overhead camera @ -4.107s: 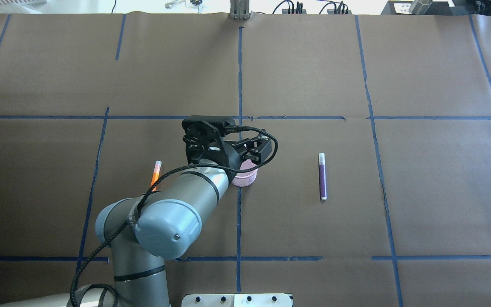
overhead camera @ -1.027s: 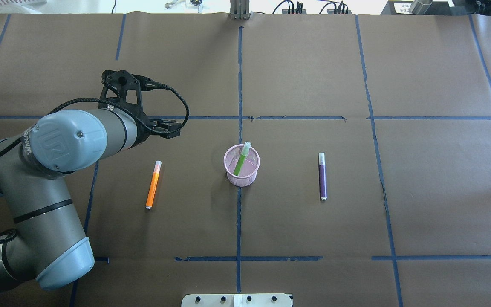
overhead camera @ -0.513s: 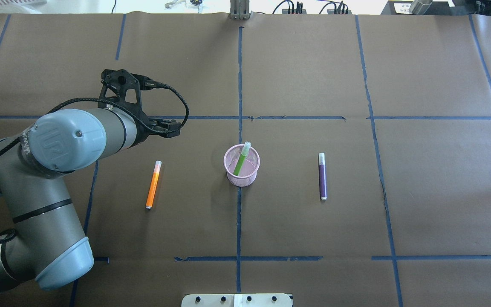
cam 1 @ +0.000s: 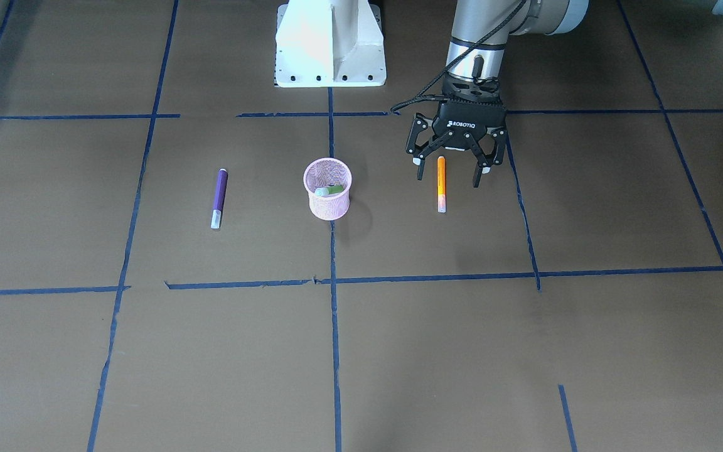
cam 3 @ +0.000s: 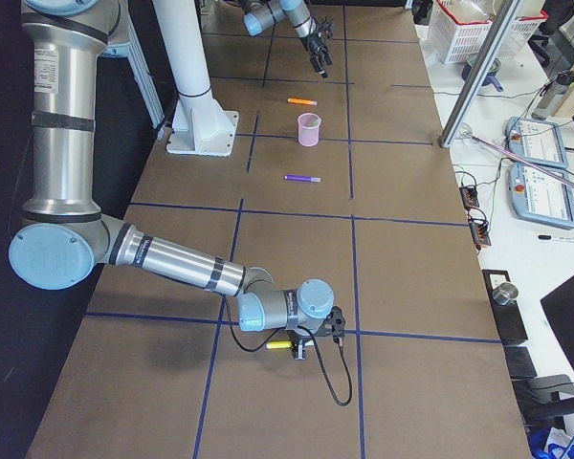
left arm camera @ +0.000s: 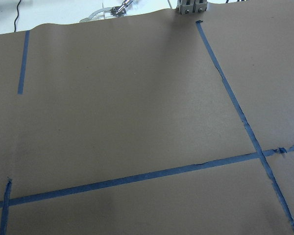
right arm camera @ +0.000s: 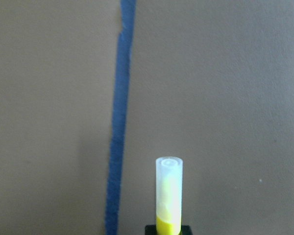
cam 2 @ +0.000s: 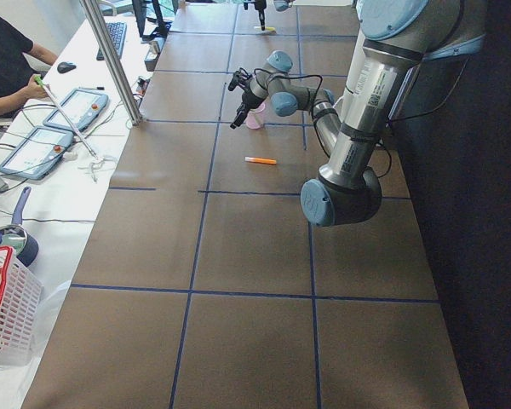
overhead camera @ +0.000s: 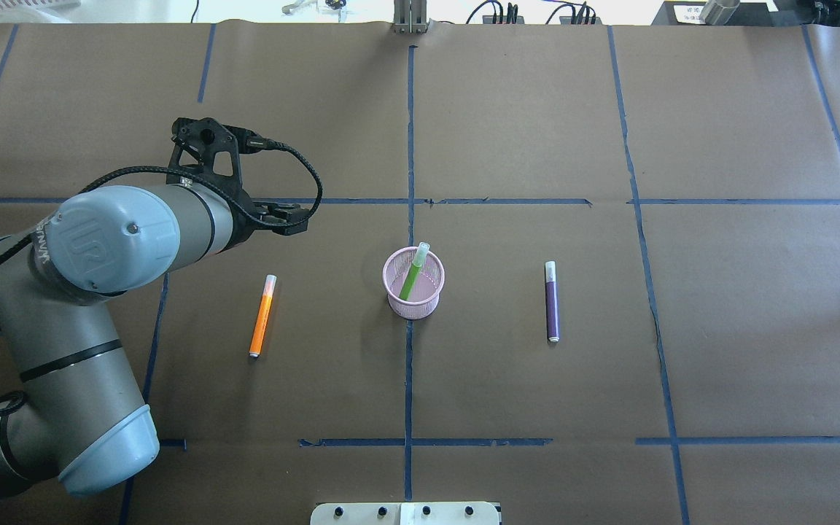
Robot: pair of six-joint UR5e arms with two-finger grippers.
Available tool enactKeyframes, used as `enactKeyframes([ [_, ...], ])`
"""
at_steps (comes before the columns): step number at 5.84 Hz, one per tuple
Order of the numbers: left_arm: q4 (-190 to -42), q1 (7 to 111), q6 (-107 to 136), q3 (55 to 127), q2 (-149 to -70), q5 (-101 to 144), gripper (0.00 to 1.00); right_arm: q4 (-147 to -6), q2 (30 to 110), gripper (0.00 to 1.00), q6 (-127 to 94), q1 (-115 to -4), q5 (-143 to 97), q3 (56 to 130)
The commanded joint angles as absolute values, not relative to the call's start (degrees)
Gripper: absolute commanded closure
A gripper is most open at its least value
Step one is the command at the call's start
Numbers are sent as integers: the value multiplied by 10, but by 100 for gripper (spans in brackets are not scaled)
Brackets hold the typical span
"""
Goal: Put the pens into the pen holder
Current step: 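Raise the left gripper from the cup while the right grasps the yellow highlighter, then carry the yellow highlighter with the right gripper over the cup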
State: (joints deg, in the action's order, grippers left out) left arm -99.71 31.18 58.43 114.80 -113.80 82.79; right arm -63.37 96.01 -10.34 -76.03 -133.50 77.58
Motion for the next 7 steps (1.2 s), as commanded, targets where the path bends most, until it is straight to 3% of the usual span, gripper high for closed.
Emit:
enactKeyframes([
  [1,-997,316,576,1157,-1132,828,2,-614,980,100,-163,-759,-1340,899],
  [3,-995,325,504,1161,-1098,845,2,-591,976,100,-296,-699,-1319,1043],
  [5,-994,332,488,1161,-1081,866,2,-584,928,100,-370,-599,-1267,1124],
  [7,-993,333,488,1158,-1071,886,2,-585,797,100,-648,-391,-1034,1171],
])
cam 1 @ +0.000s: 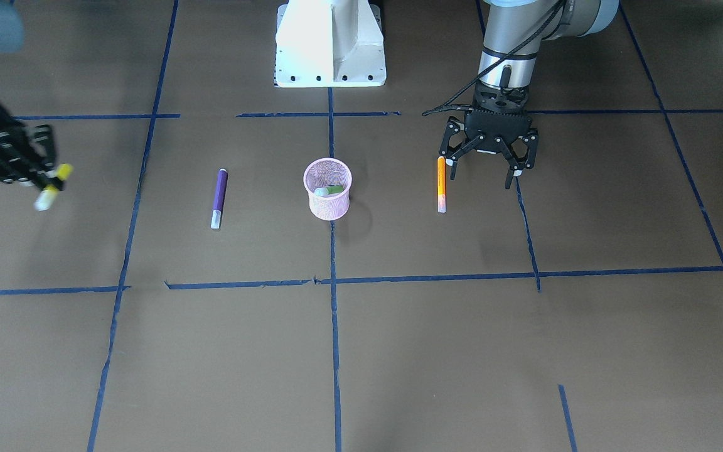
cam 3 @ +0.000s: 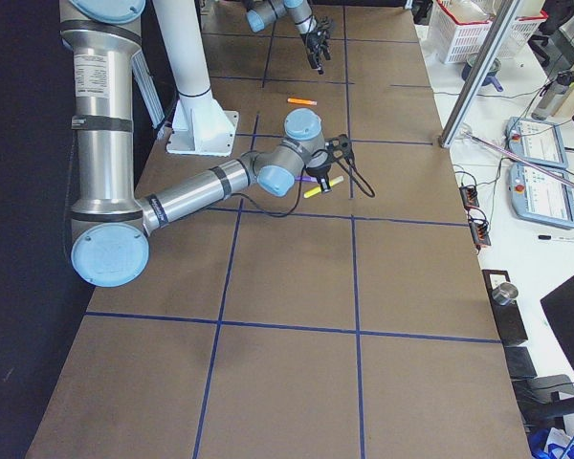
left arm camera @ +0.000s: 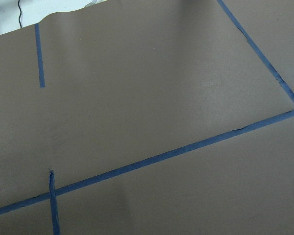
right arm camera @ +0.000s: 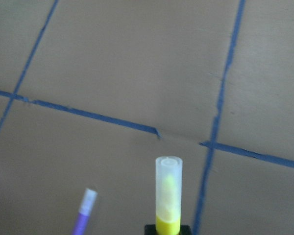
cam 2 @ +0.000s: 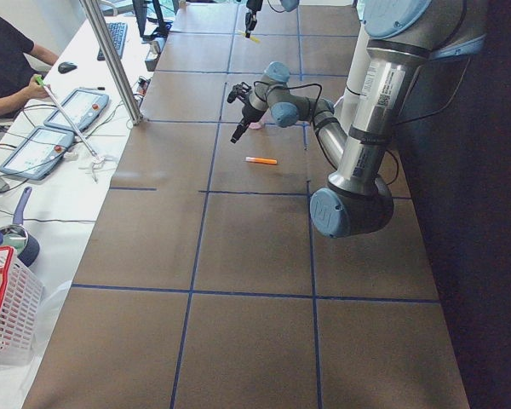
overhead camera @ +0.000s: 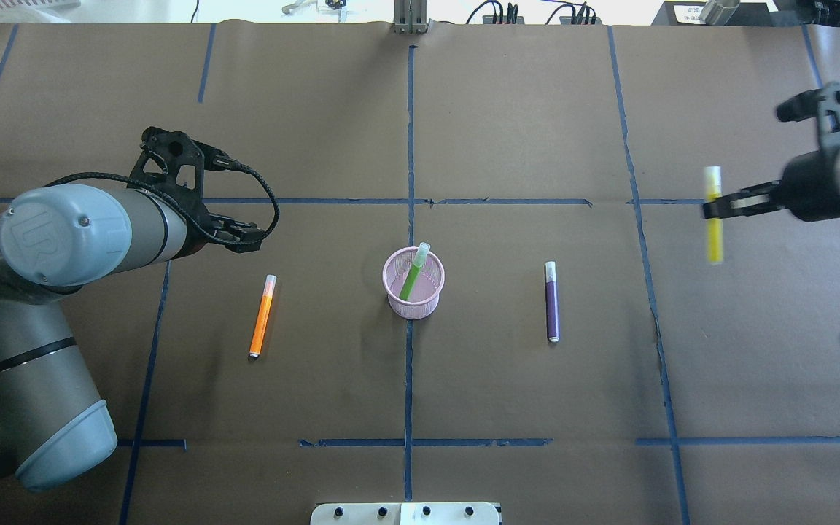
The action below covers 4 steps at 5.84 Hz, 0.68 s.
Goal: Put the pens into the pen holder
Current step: 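Carry the yellow highlighter with the right gripper over the cup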
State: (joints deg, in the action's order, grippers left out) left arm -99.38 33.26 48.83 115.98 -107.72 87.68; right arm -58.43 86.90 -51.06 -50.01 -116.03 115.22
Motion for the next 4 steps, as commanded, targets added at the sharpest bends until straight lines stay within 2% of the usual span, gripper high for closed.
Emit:
enactKeyframes([
  [1,-993,334,488,1155,-1071,909,2,-588,767,100,-678,-305,-910,1172],
  [3,-993,334,489,1155,-1070,910,1,-710,645,100,-689,-197,-692,1165],
  [4,-993,333,489,1154,-1071,910,1,-715,634,100,-762,-159,-626,1159],
])
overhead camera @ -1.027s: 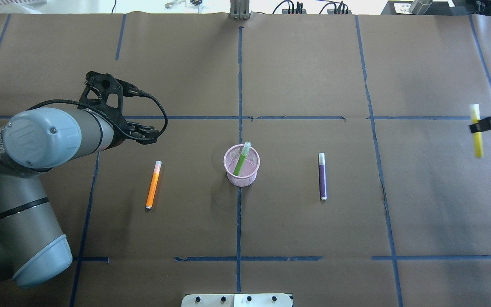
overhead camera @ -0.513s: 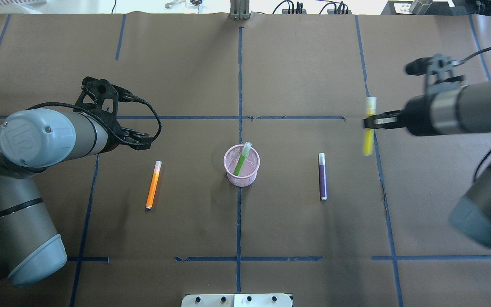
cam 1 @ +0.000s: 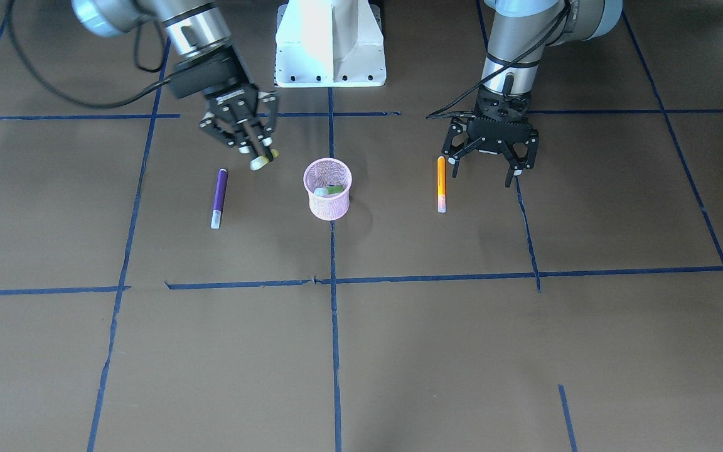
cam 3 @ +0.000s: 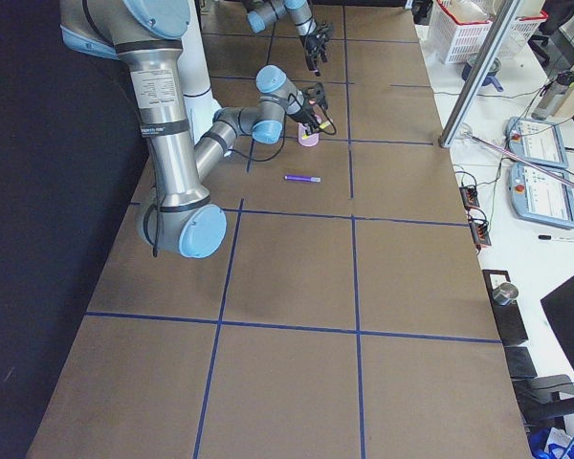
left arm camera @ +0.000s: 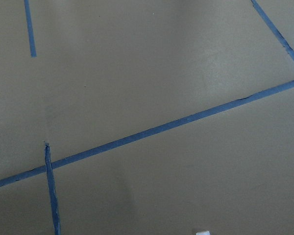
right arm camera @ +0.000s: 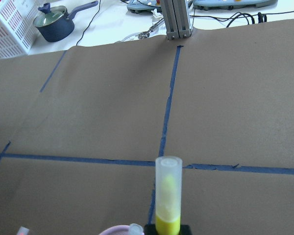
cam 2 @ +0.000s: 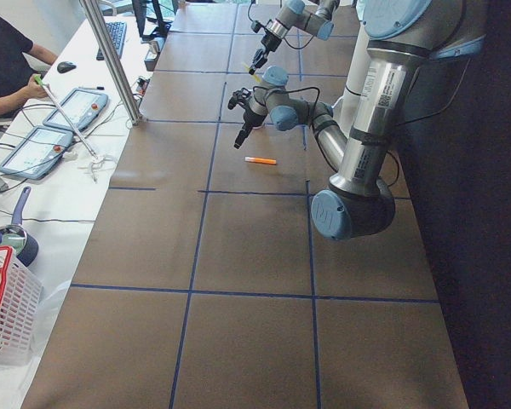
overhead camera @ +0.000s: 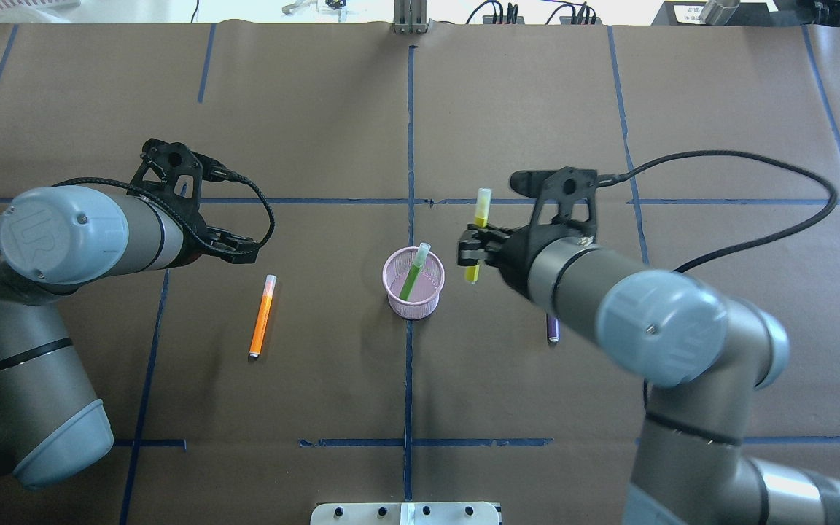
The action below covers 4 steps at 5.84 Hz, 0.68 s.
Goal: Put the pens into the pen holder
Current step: 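Carry the yellow highlighter with the right gripper over the cup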
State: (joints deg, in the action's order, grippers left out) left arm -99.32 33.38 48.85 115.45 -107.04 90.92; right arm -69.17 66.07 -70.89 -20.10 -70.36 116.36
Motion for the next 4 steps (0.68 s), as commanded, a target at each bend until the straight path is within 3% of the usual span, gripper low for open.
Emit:
enactKeyframes([
  [1,-994,333,491,1154,-1071,911,1,-710,604,100,-827,-106,-478,1101],
  [3,-994,330,495,1154,-1073,910,1,-708,579,91,-835,-100,-419,1058],
  [4,-994,330,495,1153,-1073,910,1,-708,579,75,-836,-101,-407,1054],
])
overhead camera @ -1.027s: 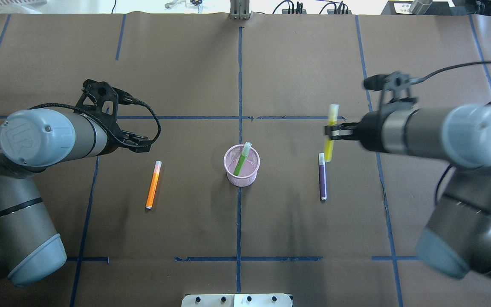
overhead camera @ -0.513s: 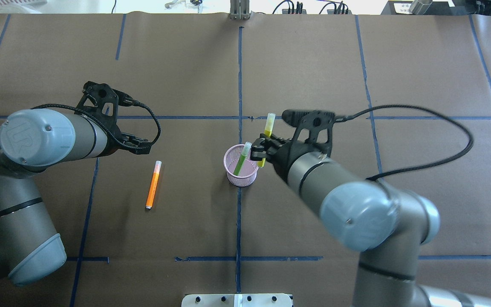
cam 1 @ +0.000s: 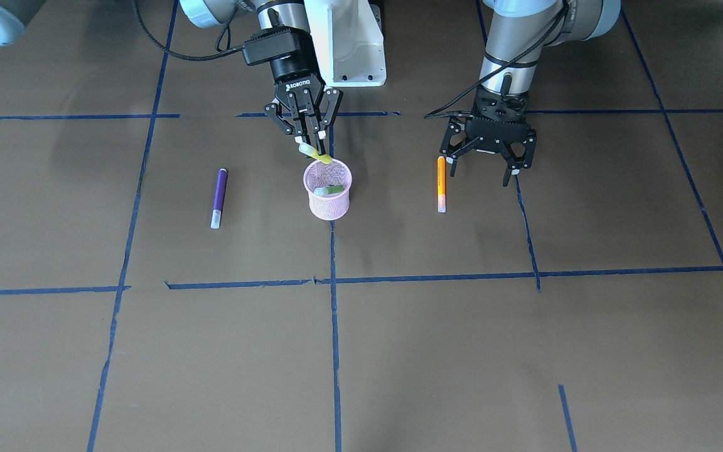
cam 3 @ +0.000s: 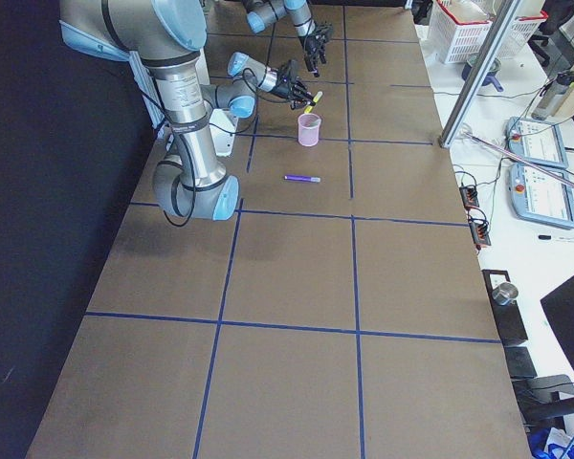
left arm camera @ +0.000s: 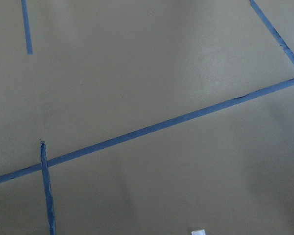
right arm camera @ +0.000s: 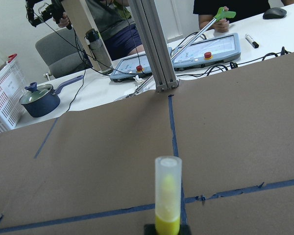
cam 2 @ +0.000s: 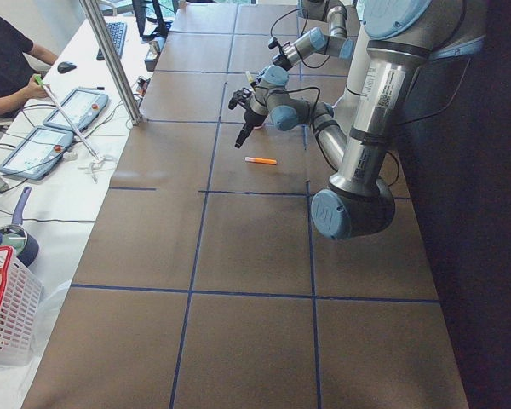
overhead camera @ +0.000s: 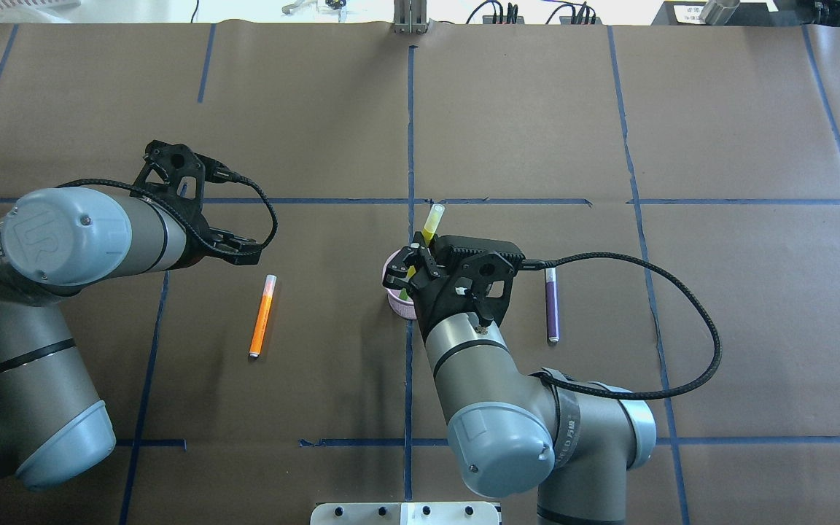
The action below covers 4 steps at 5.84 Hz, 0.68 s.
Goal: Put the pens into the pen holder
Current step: 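Carry the yellow highlighter with the right gripper over the cup, then drop the yellow highlighter in the cup while the left gripper reaches the orange highlighter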
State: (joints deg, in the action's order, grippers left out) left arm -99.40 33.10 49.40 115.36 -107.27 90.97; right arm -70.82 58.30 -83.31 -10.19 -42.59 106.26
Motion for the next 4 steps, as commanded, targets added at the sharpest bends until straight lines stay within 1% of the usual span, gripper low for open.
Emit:
enactKeyframes([
  [1,-994,330,495,1153,-1074,911,1,-708,572,45,-848,-100,-405,1030],
  [2,-993,328,497,1152,-1078,911,1,-708,577,23,-847,-95,-404,1028],
  [3,-992,326,497,1146,-1078,922,1,-708,573,14,-846,-94,-404,1028],
  [4,-945,326,497,1140,-1086,988,1,-707,573,11,-845,-95,-409,1048],
])
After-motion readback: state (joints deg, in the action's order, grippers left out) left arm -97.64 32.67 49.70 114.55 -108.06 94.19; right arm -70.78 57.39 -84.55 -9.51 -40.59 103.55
